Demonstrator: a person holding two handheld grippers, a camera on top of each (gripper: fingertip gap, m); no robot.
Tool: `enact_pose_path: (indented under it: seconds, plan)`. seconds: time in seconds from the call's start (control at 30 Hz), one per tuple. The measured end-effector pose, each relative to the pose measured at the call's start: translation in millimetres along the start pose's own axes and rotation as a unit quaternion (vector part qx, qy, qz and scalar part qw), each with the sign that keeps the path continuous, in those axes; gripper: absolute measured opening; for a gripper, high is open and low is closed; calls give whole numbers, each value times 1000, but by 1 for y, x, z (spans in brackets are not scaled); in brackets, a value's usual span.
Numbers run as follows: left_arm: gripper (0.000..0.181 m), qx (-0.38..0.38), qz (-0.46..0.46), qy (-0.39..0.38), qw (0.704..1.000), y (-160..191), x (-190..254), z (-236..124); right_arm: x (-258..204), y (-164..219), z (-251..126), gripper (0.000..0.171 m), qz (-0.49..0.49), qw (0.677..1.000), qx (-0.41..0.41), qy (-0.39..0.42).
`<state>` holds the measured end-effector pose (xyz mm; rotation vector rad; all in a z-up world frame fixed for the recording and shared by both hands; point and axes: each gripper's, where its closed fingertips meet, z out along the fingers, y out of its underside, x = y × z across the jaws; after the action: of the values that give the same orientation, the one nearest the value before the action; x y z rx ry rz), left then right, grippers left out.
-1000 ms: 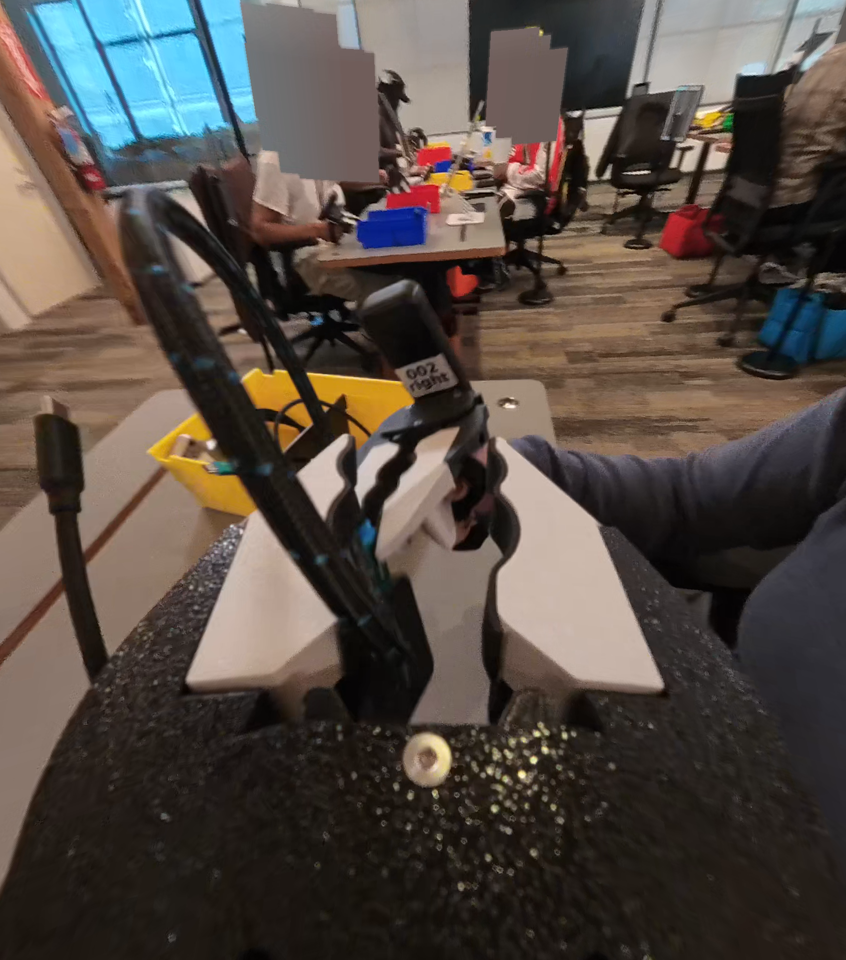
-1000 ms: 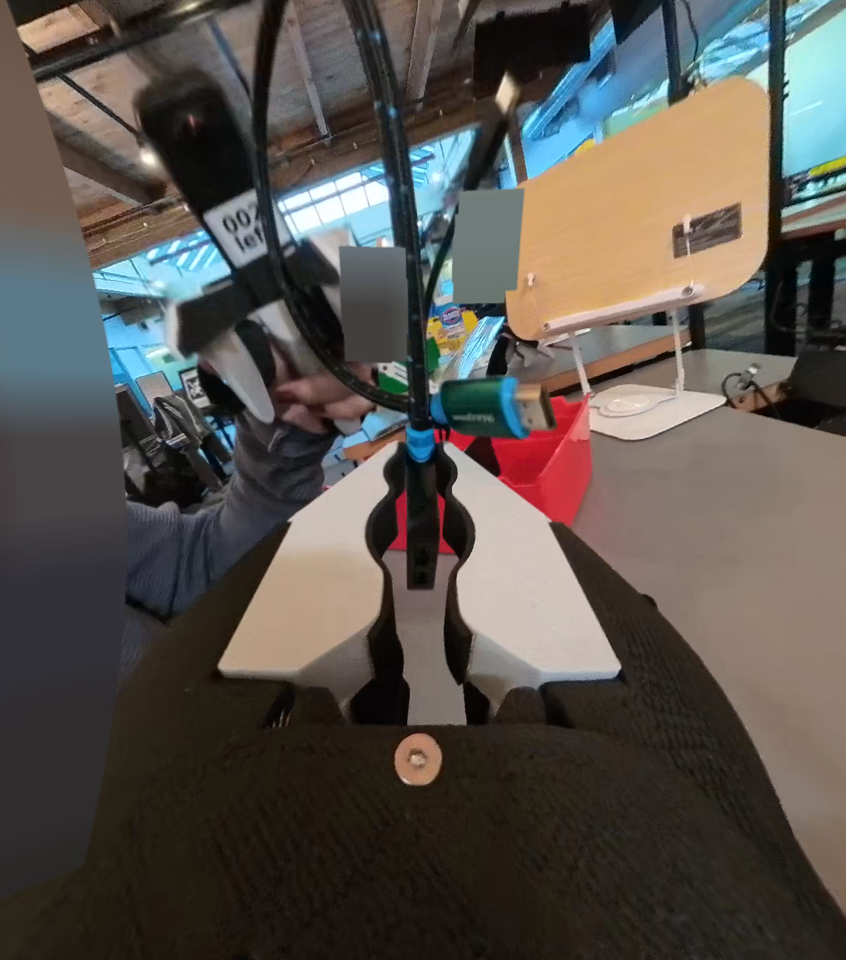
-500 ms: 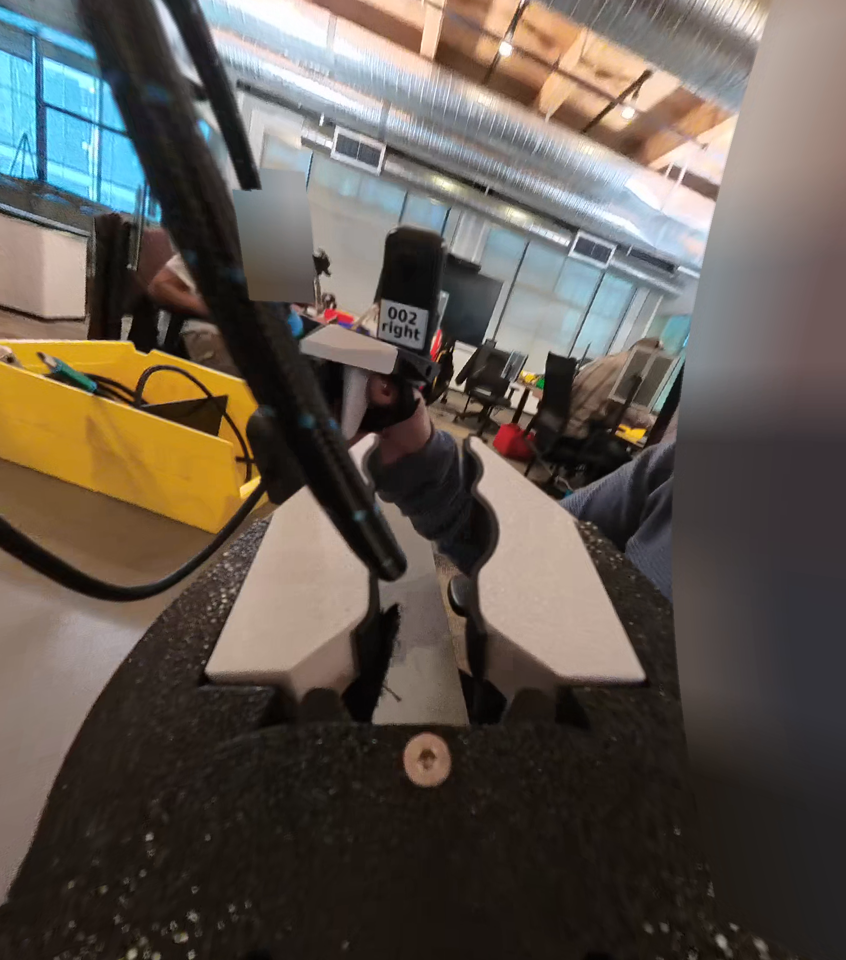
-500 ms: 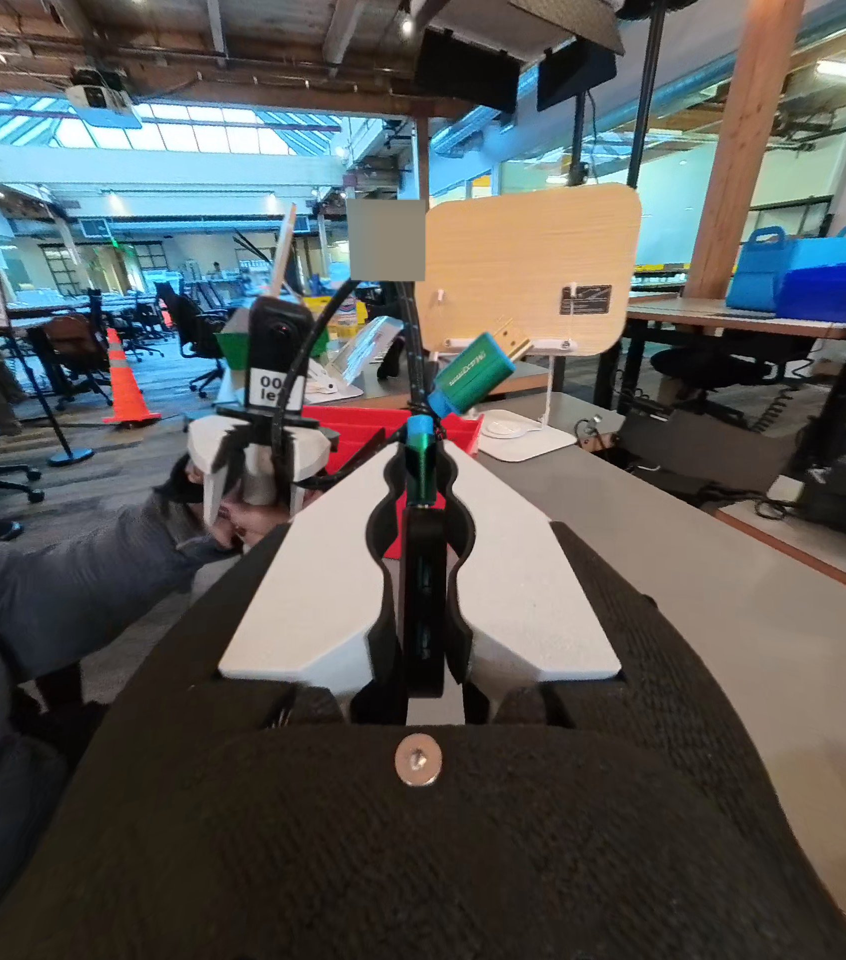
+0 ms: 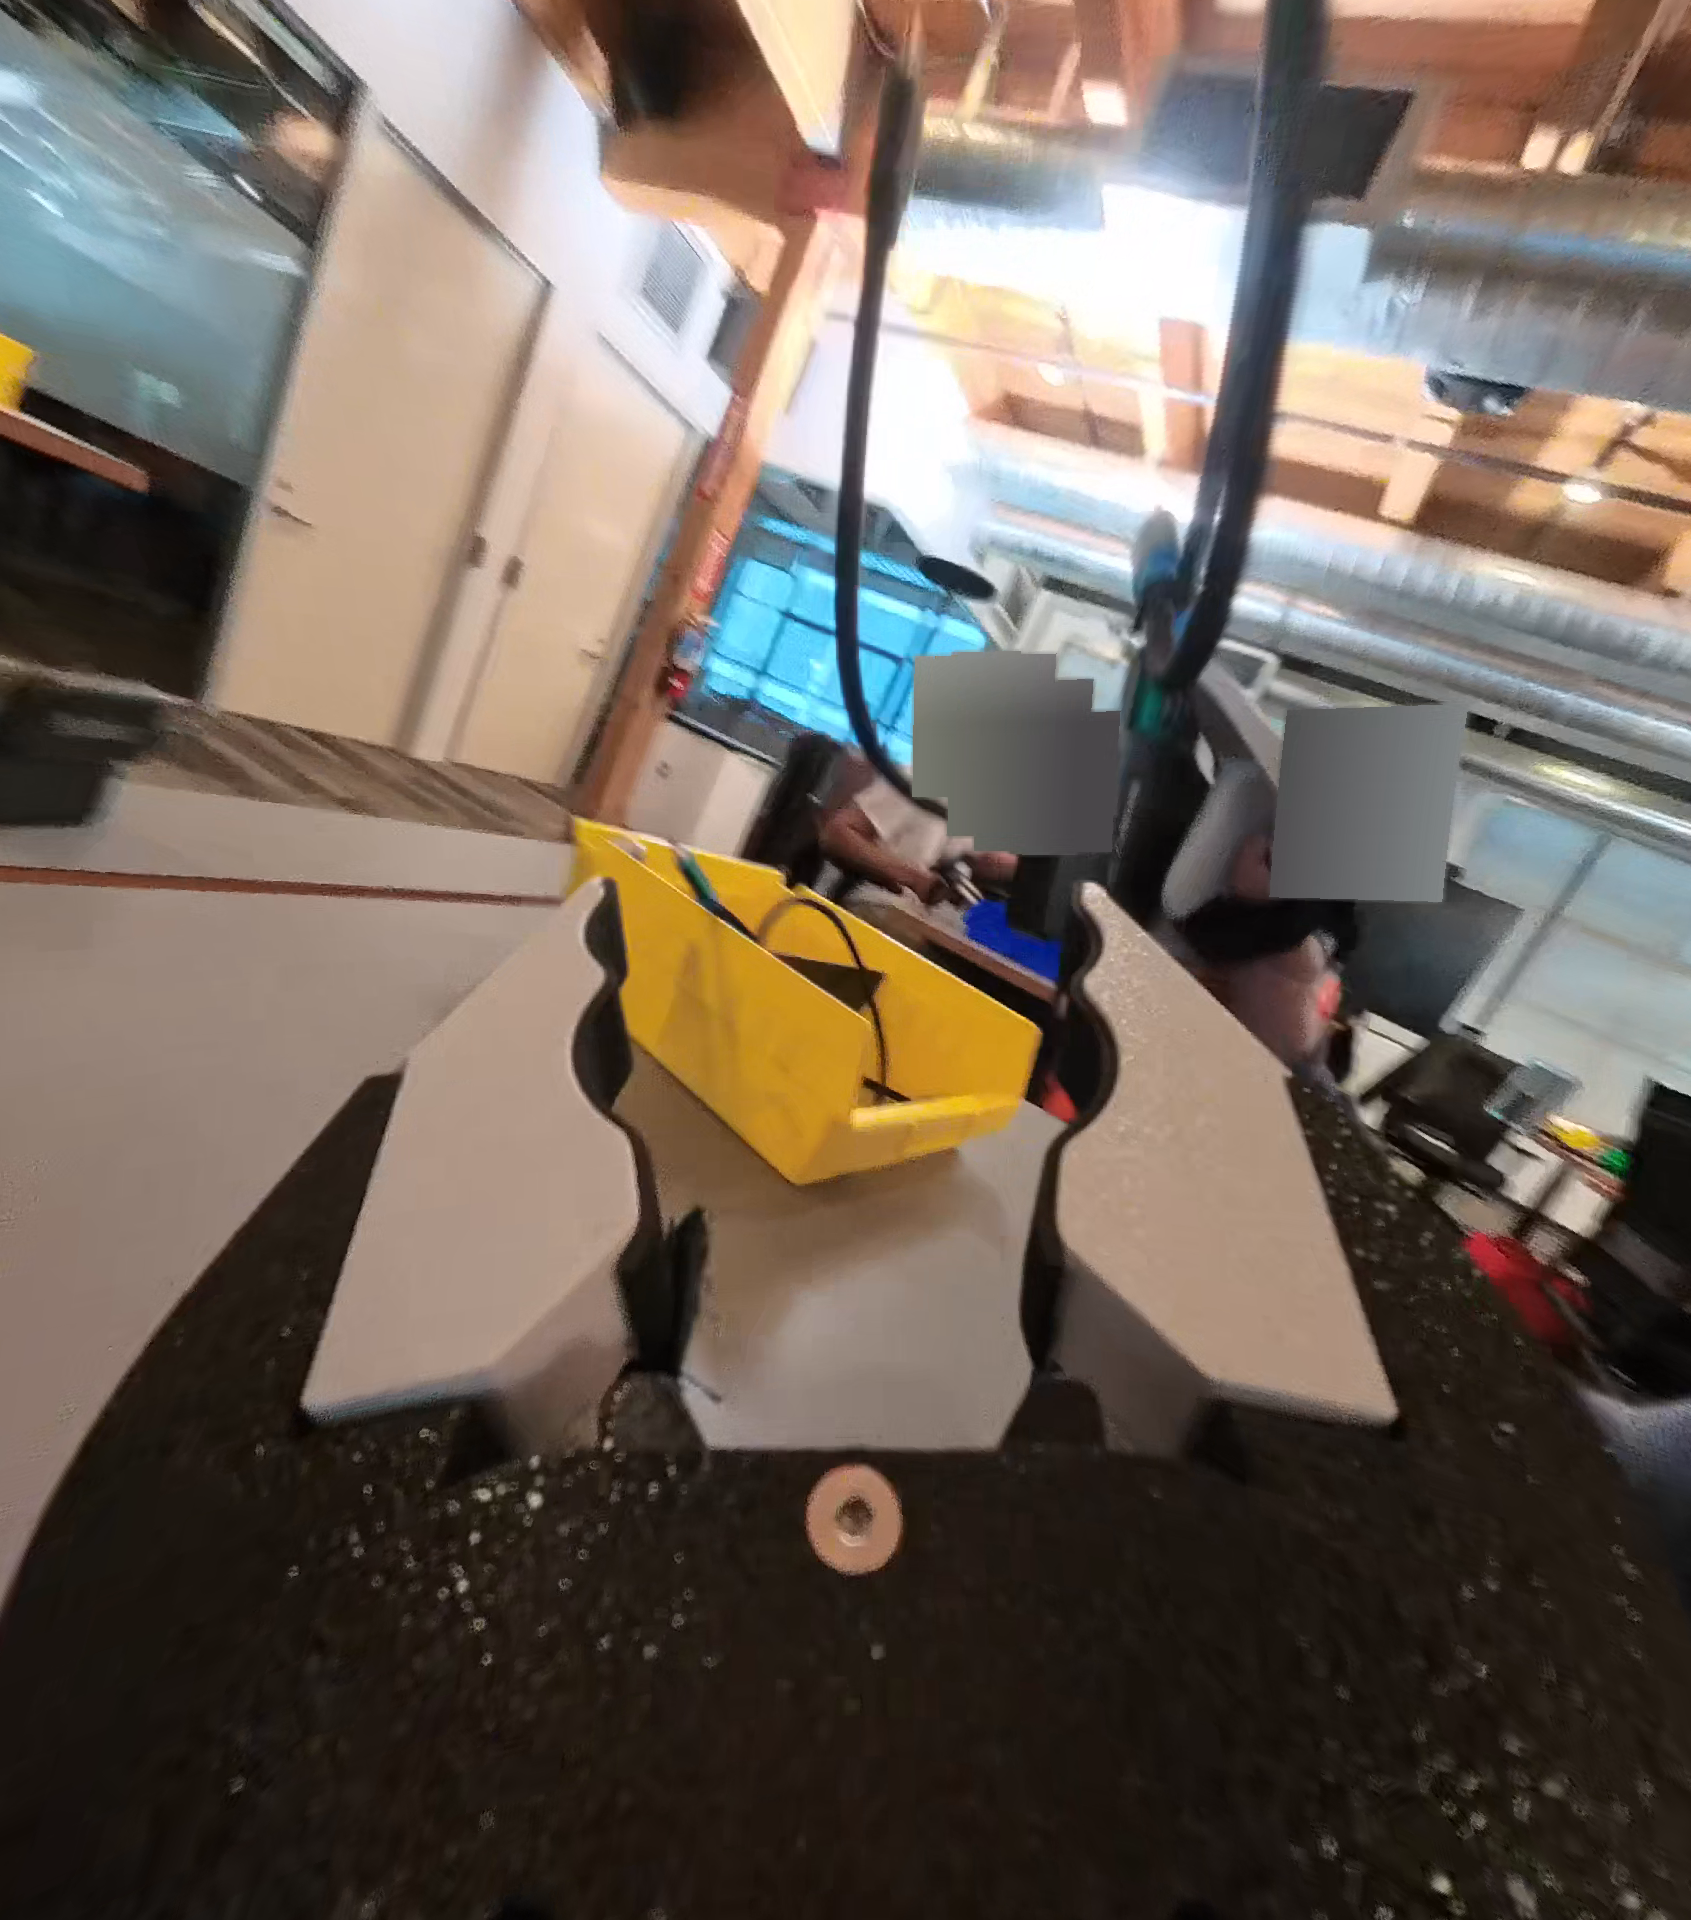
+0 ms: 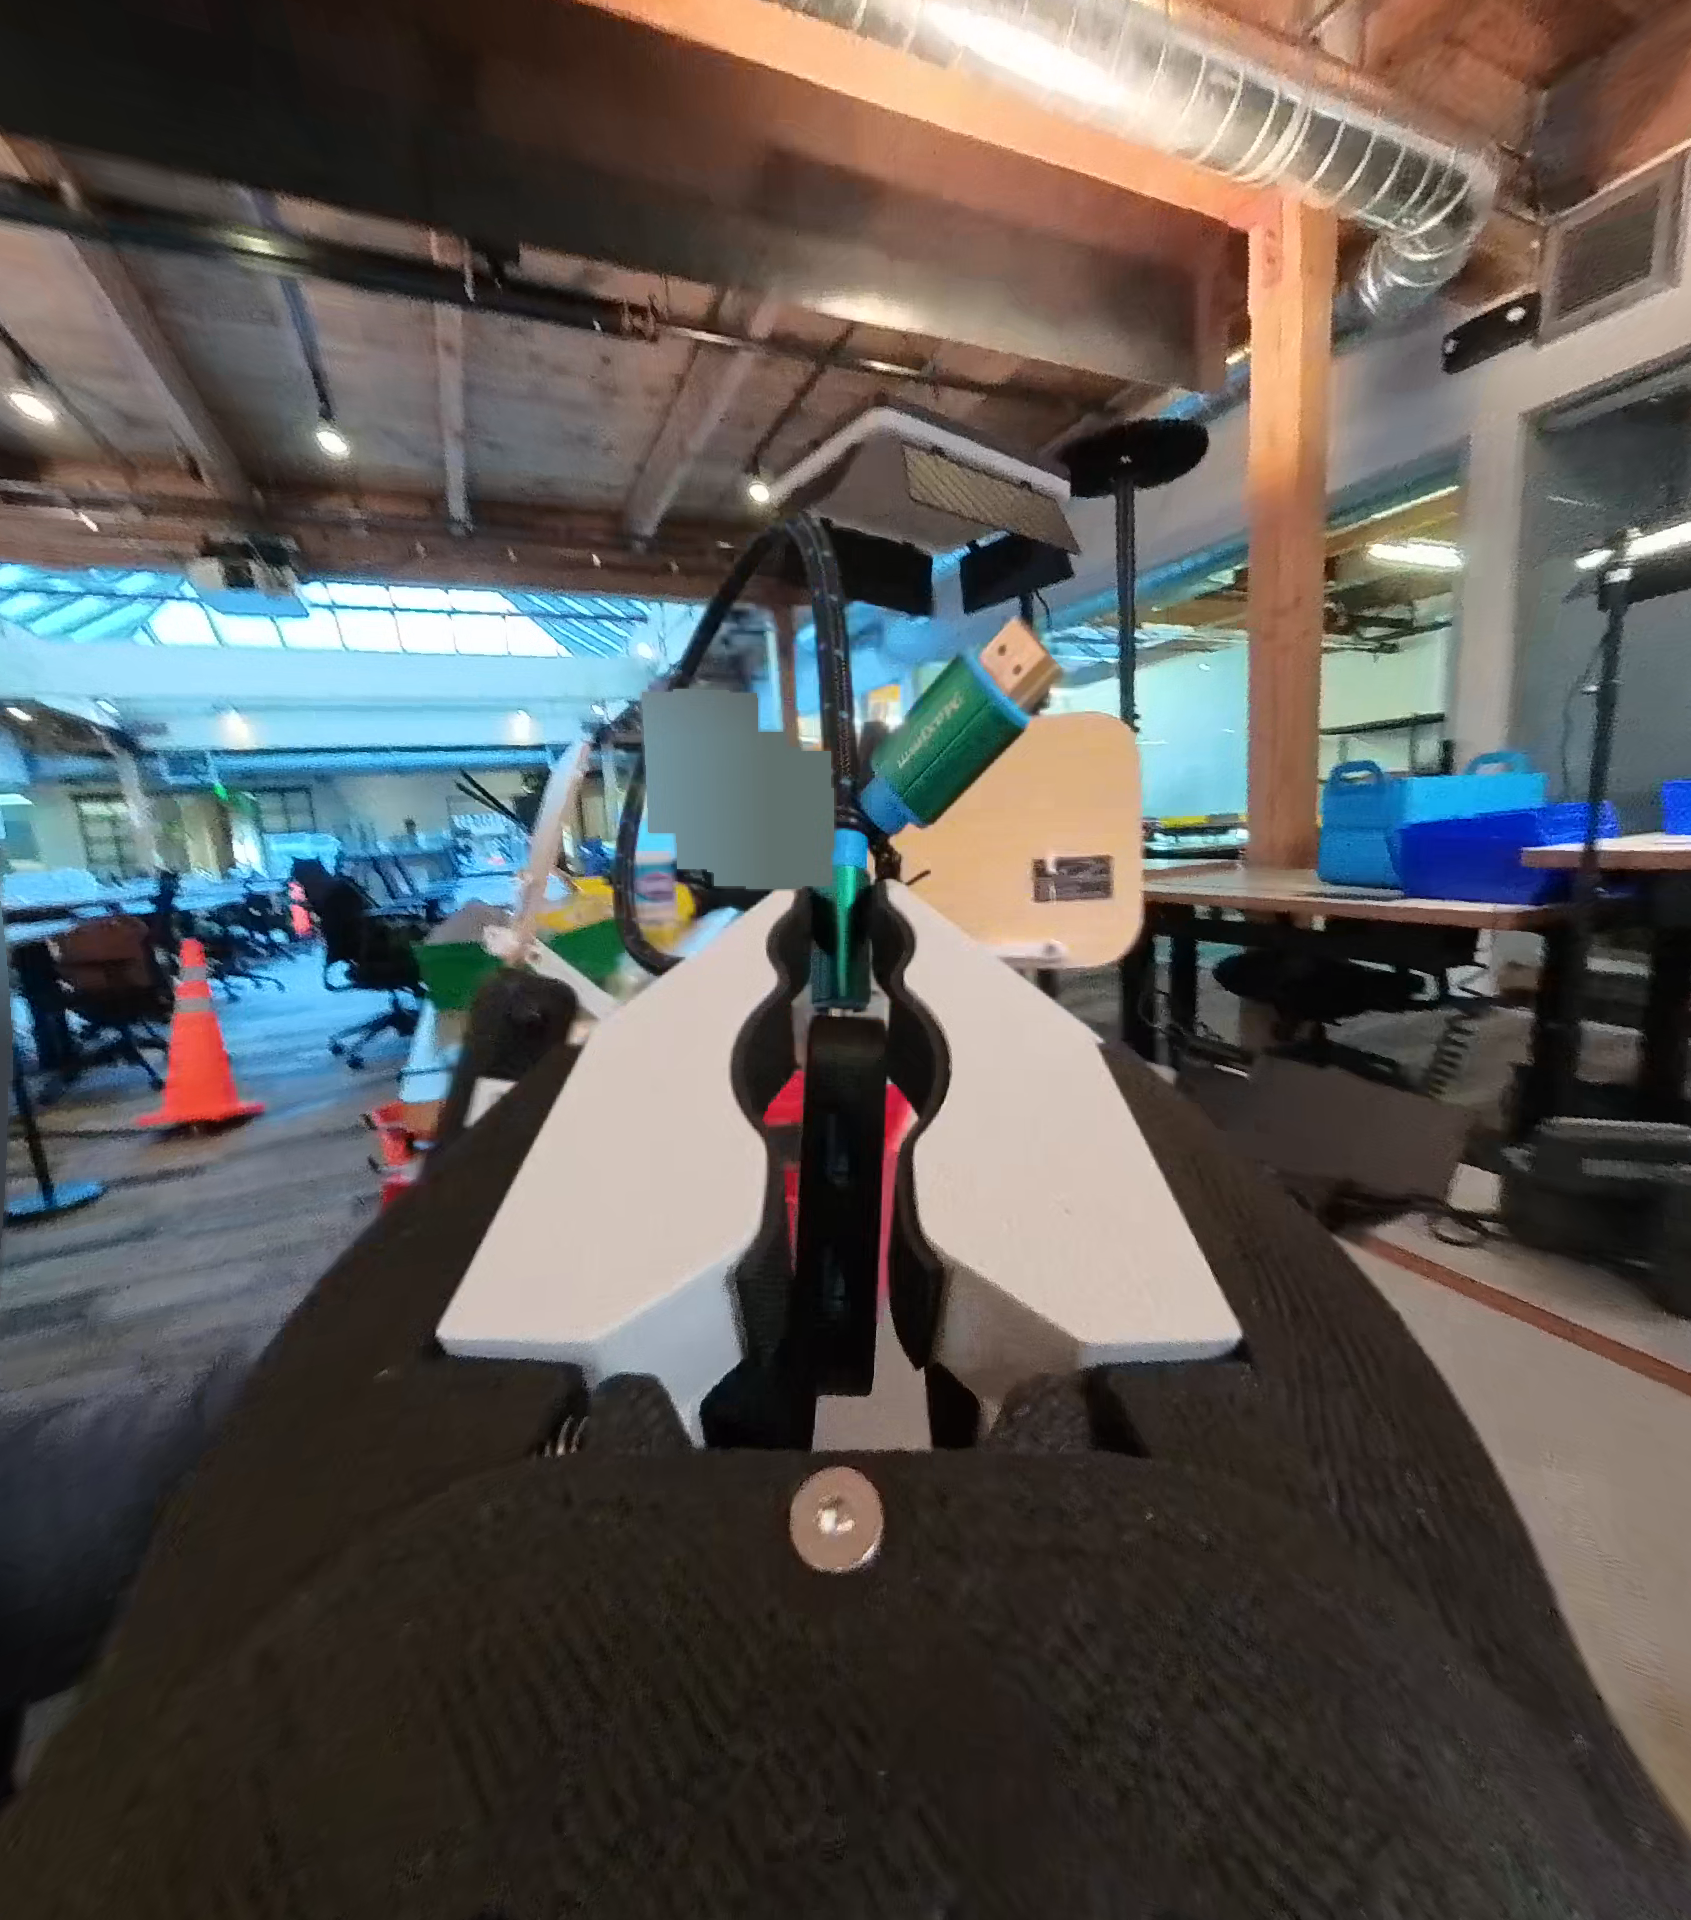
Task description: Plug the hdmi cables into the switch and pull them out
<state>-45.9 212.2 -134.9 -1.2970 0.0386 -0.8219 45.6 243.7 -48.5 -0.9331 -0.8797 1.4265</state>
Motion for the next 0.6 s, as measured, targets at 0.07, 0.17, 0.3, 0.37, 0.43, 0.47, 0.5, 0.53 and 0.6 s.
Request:
enact_pose_path:
  seconds: [0.07, 0.17, 0.3, 0.37, 0.43, 0.47, 0.5, 0.53, 0.6]
  plan:
    - [89, -53, -25, 47, 997, 27, 21, 19, -10, -3, 2, 9, 41, 998, 21, -30]
    - [95, -75, -54, 130, 987, 47, 56, 41, -24, -1, 8, 9, 94, 992, 34, -73]
    - [56, -26, -52, 206, 977, 40, 80, 51, -38, 12, 15, 9, 106, 989, 13, -104]
    - [36, -14, -54, 239, 970, 38, 85, 48, -40, 17, 17, 9, 96, 990, 2, -106]
    - [31, 19, -79, 260, 962, 29, 85, 43, -41, 23, 17, 9, 85, 990, -19, -109]
    - [30, 41, -89, 270, 958, 22, 85, 40, -42, 28, 18, 9, 80, 990, -31, -112]
    - [32, 52, -93, 276, 955, 18, 84, 38, -43, 33, 19, 9, 77, 989, -42, -117]
    - [31, 47, -93, 280, 954, 19, 83, 38, -45, 38, 20, 9, 78, 988, -52, -122]
    - [14, 2, -85, 293, 952, 31, 85, 38, -50, 45, 22, 9, 81, 986, -63, -134]
